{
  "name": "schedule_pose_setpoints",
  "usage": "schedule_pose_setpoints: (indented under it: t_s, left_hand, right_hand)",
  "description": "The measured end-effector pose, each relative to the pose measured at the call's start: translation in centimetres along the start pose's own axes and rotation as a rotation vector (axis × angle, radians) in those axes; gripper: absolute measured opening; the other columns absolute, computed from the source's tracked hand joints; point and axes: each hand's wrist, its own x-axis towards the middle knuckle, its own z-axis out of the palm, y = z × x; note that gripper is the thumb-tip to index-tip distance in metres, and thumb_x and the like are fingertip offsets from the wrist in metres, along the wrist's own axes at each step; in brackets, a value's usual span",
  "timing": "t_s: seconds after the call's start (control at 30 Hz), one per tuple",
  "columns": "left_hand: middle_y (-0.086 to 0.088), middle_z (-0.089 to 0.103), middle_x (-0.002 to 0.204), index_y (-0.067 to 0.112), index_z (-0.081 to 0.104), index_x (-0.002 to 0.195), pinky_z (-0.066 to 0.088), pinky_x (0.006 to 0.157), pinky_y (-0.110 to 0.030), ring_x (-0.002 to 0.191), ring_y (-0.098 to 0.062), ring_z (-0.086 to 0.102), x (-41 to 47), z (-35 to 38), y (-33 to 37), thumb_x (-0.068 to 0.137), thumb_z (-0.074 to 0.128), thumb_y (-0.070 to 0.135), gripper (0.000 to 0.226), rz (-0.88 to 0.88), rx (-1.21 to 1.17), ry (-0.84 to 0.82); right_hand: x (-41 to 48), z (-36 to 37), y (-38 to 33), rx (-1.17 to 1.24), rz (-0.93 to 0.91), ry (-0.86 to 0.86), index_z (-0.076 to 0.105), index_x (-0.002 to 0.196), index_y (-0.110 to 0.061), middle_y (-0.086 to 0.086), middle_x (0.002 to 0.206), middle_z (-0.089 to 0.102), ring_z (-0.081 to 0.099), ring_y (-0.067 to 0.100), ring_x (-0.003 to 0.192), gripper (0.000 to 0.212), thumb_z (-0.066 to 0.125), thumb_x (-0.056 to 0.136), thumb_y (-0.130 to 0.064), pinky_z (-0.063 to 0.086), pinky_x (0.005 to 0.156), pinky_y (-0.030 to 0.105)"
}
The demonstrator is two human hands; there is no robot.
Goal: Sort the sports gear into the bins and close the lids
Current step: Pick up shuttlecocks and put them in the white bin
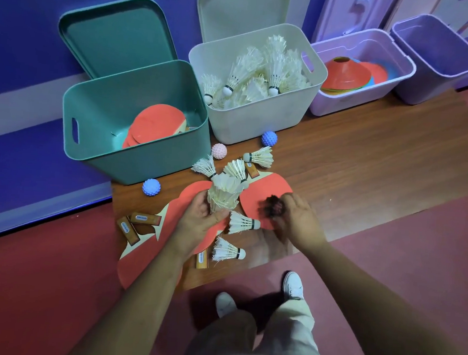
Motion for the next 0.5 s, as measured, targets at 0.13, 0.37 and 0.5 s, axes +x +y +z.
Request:
schedule_pose_setpoints:
  t_s: [0.13,0.37,0.5]
  left_hand:
    - [0.004,0.066,0.12,0.014,0.048,0.131,0.049,0.082,-0.012,0.106,0.0,0.064,0.5,0.3,-0.3,0.086,0.066,-0.003,0.051,-0.027,0.038,-0.014]
    - [-0.003,0.067,0.12,0.01,0.047,0.131,0.05,0.086,-0.017,0.112,-0.011,0.064,1.3,0.8,-0.6,0.081,0.07,-0.007,0.057,-0.056,0.043,-0.058]
    - [-0.007,0.068,0.119,0.008,0.048,0.13,0.05,0.09,-0.022,0.115,-0.018,0.063,1.8,0.3,-0.1,0.079,0.073,-0.002,0.057,-0.036,0.024,-0.082]
  right_hand:
    - [0.7,-3.1,-1.7,0.642,0.271,0.188,0.049,0.121,-0.023,0.001,0.109,0.062,0.065,0.016,0.094,0.045,0.073,0.083,-0.024,0.054,0.081,0.037]
    - [1.7,-7.1,-10.6,1.004,0.126,0.193,0.069,0.084,-0.037,-0.003,0.089,0.069,0.064,0.01,0.086,0.013,0.068,0.089,-0.026,0.053,0.081,0.035]
    - [0.8,-6.1,-11.9,0.787,0.017,-0.034,0.071,0.087,-0.028,-0.007,0.095,0.059,0.055,0.004,0.099,0.012,0.061,0.095,-0.029,0.04,0.085,0.019]
